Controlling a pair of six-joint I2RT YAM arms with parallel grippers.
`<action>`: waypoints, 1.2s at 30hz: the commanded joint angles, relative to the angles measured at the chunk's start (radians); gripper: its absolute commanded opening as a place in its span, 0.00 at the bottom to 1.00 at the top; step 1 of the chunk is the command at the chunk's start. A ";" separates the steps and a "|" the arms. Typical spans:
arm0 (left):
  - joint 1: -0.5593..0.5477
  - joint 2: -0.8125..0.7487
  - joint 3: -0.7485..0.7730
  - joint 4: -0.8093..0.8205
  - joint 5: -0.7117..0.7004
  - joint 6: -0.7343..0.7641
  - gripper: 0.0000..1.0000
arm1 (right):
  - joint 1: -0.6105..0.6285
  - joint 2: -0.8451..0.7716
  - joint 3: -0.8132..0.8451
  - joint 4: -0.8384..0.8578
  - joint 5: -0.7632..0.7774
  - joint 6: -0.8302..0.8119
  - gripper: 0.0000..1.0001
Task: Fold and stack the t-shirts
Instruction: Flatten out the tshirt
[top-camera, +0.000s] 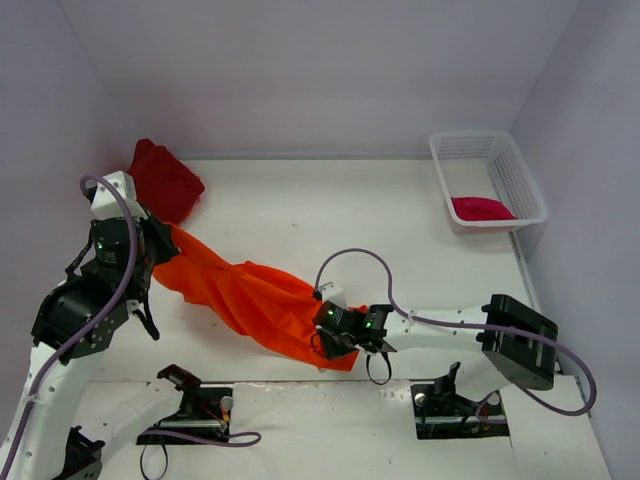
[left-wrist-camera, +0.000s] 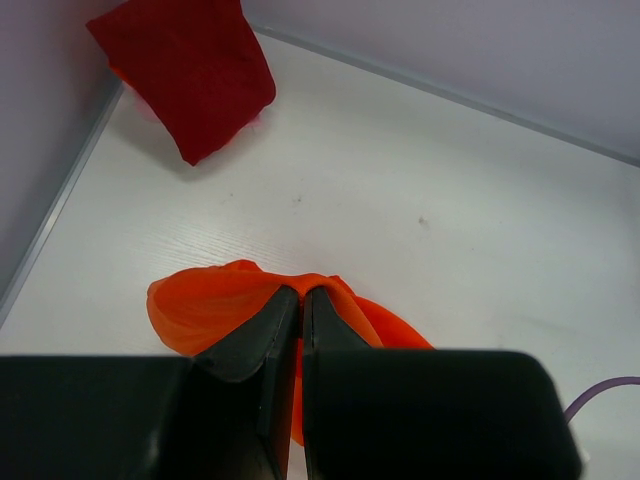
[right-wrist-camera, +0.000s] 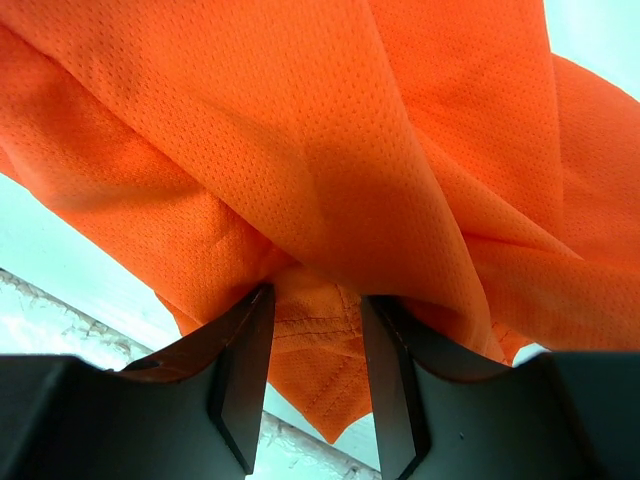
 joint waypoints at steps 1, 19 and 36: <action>0.010 0.002 0.007 0.053 0.005 0.005 0.00 | 0.006 0.009 0.009 0.011 0.046 -0.004 0.37; 0.020 -0.001 -0.009 0.055 0.022 0.000 0.00 | 0.006 0.009 0.012 0.007 0.053 -0.004 0.04; 0.022 -0.015 -0.012 0.047 0.025 -0.005 0.00 | 0.004 -0.067 0.280 -0.213 0.168 -0.086 0.00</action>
